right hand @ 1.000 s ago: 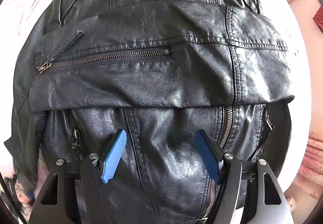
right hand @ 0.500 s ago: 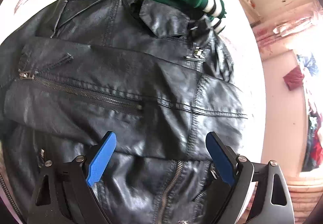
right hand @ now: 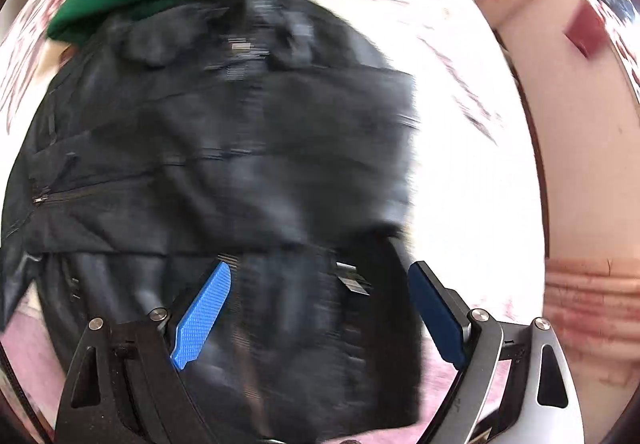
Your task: Fold large clothes
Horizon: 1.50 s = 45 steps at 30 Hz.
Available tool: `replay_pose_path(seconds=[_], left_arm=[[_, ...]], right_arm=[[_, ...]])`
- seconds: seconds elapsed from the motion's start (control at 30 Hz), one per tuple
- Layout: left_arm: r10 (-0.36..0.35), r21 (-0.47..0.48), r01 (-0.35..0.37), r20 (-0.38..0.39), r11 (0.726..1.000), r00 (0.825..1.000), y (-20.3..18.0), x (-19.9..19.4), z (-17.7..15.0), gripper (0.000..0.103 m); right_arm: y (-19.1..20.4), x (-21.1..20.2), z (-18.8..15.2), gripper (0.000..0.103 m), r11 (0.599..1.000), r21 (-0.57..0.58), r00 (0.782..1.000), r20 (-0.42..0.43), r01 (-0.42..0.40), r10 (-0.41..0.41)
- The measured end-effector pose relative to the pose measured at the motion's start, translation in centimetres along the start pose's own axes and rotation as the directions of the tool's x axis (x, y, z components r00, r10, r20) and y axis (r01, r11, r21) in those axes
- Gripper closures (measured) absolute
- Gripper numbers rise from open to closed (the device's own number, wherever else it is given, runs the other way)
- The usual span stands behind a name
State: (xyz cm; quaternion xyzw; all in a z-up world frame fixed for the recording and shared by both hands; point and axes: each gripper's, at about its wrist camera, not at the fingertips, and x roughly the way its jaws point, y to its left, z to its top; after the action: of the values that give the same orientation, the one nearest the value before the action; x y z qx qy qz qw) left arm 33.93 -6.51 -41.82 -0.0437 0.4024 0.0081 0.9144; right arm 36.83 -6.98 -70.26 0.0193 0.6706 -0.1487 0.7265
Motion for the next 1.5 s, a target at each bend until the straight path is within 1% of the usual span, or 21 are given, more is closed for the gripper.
replay_pose_path(seconds=[0.1, 0.13, 0.23, 0.37, 0.43, 0.5, 0.63, 0.73, 0.87, 0.93, 0.97, 1.03, 1.1, 1.13, 1.2, 1.27, 1.33, 1.37, 1.4, 1.43, 1.5], left_arm=[[-0.145, 0.034, 0.149, -0.083, 0.988, 0.986, -6.4, 2.8, -0.9, 0.102], [-0.193, 0.060, 0.201, -0.129, 0.978, 0.973, -9.0, 4.0, -1.8, 0.101], [-0.231, 0.121, 0.262, -0.222, 0.958, 0.947, -13.8, 6.8, -3.5, 0.101], [-0.212, 0.167, 0.304, -0.419, 0.938, 0.883, -17.1, 10.7, -6.0, 0.095], [-0.243, 0.139, 0.347, -0.481, 0.927, 0.842, -17.0, 11.6, -6.3, 0.073], [-0.300, 0.085, 0.397, -0.516, 0.914, 0.802, -16.5, 11.9, -6.2, 0.014], [-0.403, -0.051, 0.454, -0.556, 0.890, 0.727, -13.6, 11.0, -6.4, 0.010], [-0.363, -0.034, 0.418, -0.562, 0.908, 0.743, -11.0, 9.3, -6.4, 0.010], [-0.219, -0.010, 0.254, -0.539, 0.967, 0.813, -3.2, 7.4, -6.7, 0.010], [-0.097, 0.025, 0.131, -0.534, 0.991, 0.840, 1.2, 7.6, -7.1, 0.010], [-0.018, 0.053, 0.054, -0.527, 0.997, 0.850, 3.6, 8.0, -7.3, 0.010], [0.138, 0.086, -0.109, -0.527, 0.990, 0.839, 8.4, 9.1, -7.7, 0.010], [0.223, 0.075, -0.216, -0.517, 0.973, 0.826, 11.4, 10.4, -7.6, 0.010], [0.242, 0.070, -0.241, -0.522, 0.968, 0.818, 12.7, 11.1, -7.8, 0.010], [0.265, 0.083, -0.263, -0.541, 0.961, 0.798, 13.9, 12.7, -8.3, 0.010], [0.266, 0.095, -0.259, -0.559, 0.961, 0.785, 13.9, 14.4, -9.1, 0.008], [0.281, 0.105, -0.270, -0.561, 0.957, 0.779, 13.6, 15.3, -9.3, 0.007], [0.286, 0.109, -0.272, -0.557, 0.956, 0.780, 13.4, 15.3, -9.1, 0.008], [0.289, 0.114, -0.273, -0.557, 0.955, 0.779, 13.3, 15.2, -8.9, 0.008], [0.284, 0.109, -0.270, -0.557, 0.957, 0.781, 13.1, 14.8, -8.6, 0.008], [0.255, 0.078, -0.252, -0.523, 0.964, 0.813, 12.5, 13.6, -7.3, 0.008]], right_arm=[[-4.9, 0.8, -1.0, 0.011, 0.998, 0.053, 1.000, -0.013, 0.024, -0.023], [-6.3, 1.2, -1.2, 0.011, 0.997, 0.069, 0.999, -0.018, 0.033, -0.032], [-10.1, 2.6, -1.9, 0.011, 0.991, 0.129, 0.998, -0.050, 0.048, -0.042], [-14.2, 4.0, -2.5, 0.011, 0.978, 0.209, 0.996, -0.084, -0.004, 0.022], [-15.9, 4.6, -2.6, 0.011, 0.966, 0.252, 0.990, -0.105, -0.062, 0.091], [-17.2, 4.9, -2.9, 0.011, 0.941, 0.307, 0.974, -0.122, -0.146, 0.191], [-20.9, 4.9, -2.1, 0.011, 0.881, 0.414, 0.950, -0.105, -0.228, 0.295], [-22.3, 3.6, -0.4, 0.011, 0.839, 0.443, 0.927, -0.042, -0.317, 0.372], [-20.1, 2.1, 3.4, 0.015, 0.789, 0.393, 0.867, 0.044, -0.472, 0.497], [-17.5, 2.6, 5.8, 0.037, 0.786, 0.355, 0.849, 0.047, -0.507, 0.526], [-16.0, 3.3, 7.2, 0.040, 0.785, 0.329, 0.838, 0.034, -0.524, 0.545], [-13.8, 4.8, 8.9, 0.041, 0.784, 0.298, 0.823, 0.010, -0.544, 0.568], [-11.2, 6.9, 10.7, 0.040, 0.779, 0.279, 0.804, -0.040, -0.562, 0.594], [-10.0, 8.1, 11.4, 0.033, 0.784, 0.264, 0.798, -0.076, -0.562, 0.598], [-7.6, 10.7, 12.2, 0.029, 0.833, 0.205, 0.815, -0.185, -0.514, 0.549], [-5.7, 11.7, 12.3, 0.032, 0.863, 0.141, 0.836, -0.215, -0.485, 0.504], [-4.9, 10.9, 11.8, 0.082, 0.900, 0.080, 0.883, -0.176, -0.429, 0.436], [-4.8, 10.1, 11.5, 0.085, 0.915, 0.047, 0.902, -0.155, -0.400, 0.402], [-5.2, 9.0, 11.2, 0.096, 0.920, 0.039, 0.913, -0.117, -0.389, 0.391], [-5.8, 8.2, 10.9, 0.096, 0.916, 0.059, 0.912, -0.089, -0.398, 0.402], [-7.6, 6.6, 10.3, 0.096, 0.904, 0.117, 0.908, -0.038, -0.412, 0.418]])
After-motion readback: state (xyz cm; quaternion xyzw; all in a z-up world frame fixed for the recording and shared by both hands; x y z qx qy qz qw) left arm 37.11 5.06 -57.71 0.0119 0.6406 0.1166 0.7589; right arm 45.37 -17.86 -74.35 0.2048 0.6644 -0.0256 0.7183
